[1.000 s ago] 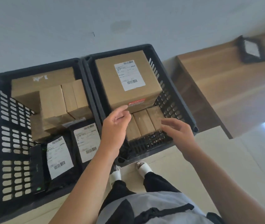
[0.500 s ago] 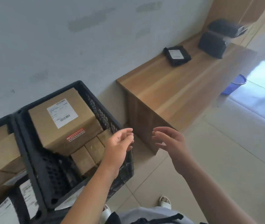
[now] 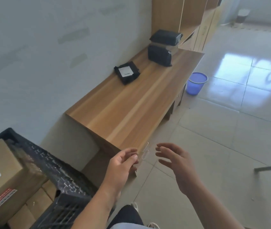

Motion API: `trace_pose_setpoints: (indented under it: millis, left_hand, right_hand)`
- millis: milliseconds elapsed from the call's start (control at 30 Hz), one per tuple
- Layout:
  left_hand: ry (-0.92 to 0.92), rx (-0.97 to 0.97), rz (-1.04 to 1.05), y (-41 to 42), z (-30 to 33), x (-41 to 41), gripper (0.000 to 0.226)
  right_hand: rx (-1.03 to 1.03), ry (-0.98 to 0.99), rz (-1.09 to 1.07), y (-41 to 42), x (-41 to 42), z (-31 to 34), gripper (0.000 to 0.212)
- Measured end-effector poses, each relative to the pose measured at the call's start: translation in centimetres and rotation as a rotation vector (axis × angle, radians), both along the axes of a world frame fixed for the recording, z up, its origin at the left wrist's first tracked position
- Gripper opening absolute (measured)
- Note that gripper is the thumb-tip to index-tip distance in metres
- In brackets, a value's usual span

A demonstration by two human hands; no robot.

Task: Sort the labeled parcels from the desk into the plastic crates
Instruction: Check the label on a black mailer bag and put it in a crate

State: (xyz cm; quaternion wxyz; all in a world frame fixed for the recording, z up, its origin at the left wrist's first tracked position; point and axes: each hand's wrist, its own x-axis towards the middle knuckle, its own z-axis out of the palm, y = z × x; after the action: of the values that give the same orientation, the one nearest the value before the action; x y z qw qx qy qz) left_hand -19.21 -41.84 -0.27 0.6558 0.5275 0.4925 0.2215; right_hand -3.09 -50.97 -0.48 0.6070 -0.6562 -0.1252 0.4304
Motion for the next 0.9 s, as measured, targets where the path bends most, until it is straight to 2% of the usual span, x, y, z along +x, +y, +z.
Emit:
trace_pose_setpoints:
  millis: [233, 600, 900]
  left_hand:
    - [0.026, -0.008, -0.152, 3.9, -1.5, 11.7, 0.018]
    - [-0.086, -0.071, -0.194, 15.4, -1.1, 34.1, 0.016]
    - [-0.032, -0.066, -0.228, 22.3, -1.0, 46.0, 0.018]
  right_hand:
    - [0.004, -0.009, -0.124, 2.3, 10.1, -0.2, 0.013]
    - [-0.056, -0.078, -0.266, 9.7, 29.9, 2.9, 0.015]
    - [-0.064, 0.001, -0.303, 13.8, 41.9, 2.2, 0.016]
